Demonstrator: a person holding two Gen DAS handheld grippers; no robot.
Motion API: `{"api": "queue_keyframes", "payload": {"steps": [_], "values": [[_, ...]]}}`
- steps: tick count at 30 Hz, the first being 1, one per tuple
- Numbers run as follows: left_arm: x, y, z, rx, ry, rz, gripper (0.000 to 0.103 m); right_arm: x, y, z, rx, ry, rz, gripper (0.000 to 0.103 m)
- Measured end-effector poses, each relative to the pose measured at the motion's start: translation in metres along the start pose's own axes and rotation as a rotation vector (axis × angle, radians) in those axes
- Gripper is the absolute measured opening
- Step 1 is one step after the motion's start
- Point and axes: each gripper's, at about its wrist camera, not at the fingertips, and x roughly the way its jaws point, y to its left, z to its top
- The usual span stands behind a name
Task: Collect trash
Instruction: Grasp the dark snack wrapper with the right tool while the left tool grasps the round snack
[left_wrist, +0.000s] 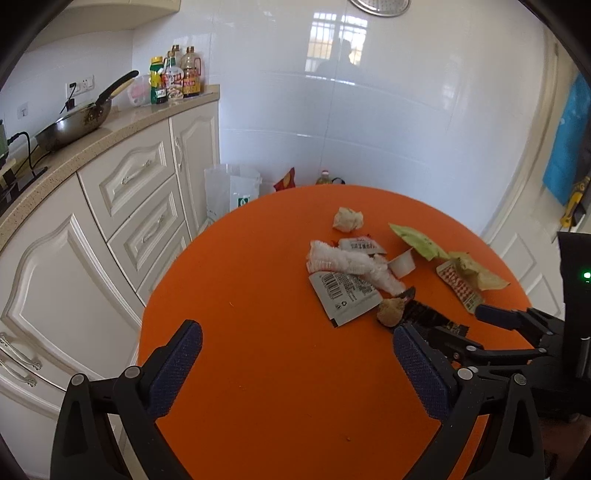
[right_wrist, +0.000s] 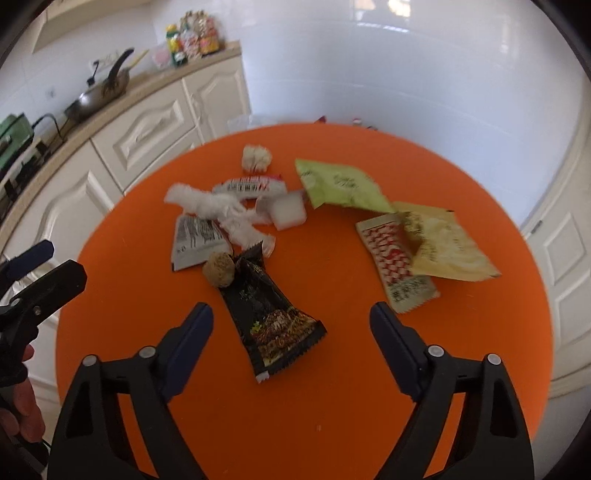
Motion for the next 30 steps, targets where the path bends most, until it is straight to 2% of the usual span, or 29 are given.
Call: {"api": "queue_keyframes", "payload": {"steps": [3,5,6,7,9,10,11,12,13,19,25,30], "values": [[0.022,-0.003,0.005,0.002,0.017,0.004,0.102,0.016,0.001,0.002,-0.027,0.029,0.037,0.077],[0.035,-0.004,0.012,-0.001,0.028,0.004,0.102,0.022,0.004,0.004,-0.058,0.04,0.05,0.064],[0.039,-0.003,0.013,-0.005,0.03,0.006,0.102,0.023,0.008,0.004,-0.085,0.034,0.041,0.063],[0.045,-0.003,0.016,-0.009,0.035,0.007,0.102,0.024,0.011,0.005,-0.105,0.034,0.045,0.055],[0.053,-0.003,0.017,-0.014,0.041,0.009,0.102,0.025,0.02,0.004,-0.155,0.027,0.038,0.047],[0.058,-0.006,0.02,-0.012,0.044,0.01,0.102,0.025,0.022,0.004,-0.166,0.028,0.046,0.04],[0.063,-0.007,0.024,-0.008,0.047,0.011,0.102,0.024,0.022,0.003,-0.168,0.029,0.066,0.021],[0.066,-0.009,0.024,-0.004,0.047,0.011,0.102,0.022,0.019,0.002,-0.149,0.03,0.088,0.014],[0.069,-0.012,0.026,0.002,0.046,0.009,0.102,0.022,0.016,0.001,-0.134,0.03,0.095,0.011],[0.091,-0.029,0.032,0.051,0.044,-0.025,0.102,0.008,-0.012,-0.011,-0.026,0.019,0.119,0.008],[0.122,-0.045,0.036,0.1,0.068,-0.071,0.1,-0.003,-0.036,-0.019,0.038,0.0,0.096,0.008],[0.149,-0.056,0.03,0.11,0.1,-0.06,0.097,-0.007,-0.047,-0.021,0.068,-0.012,0.1,0.008]]}}
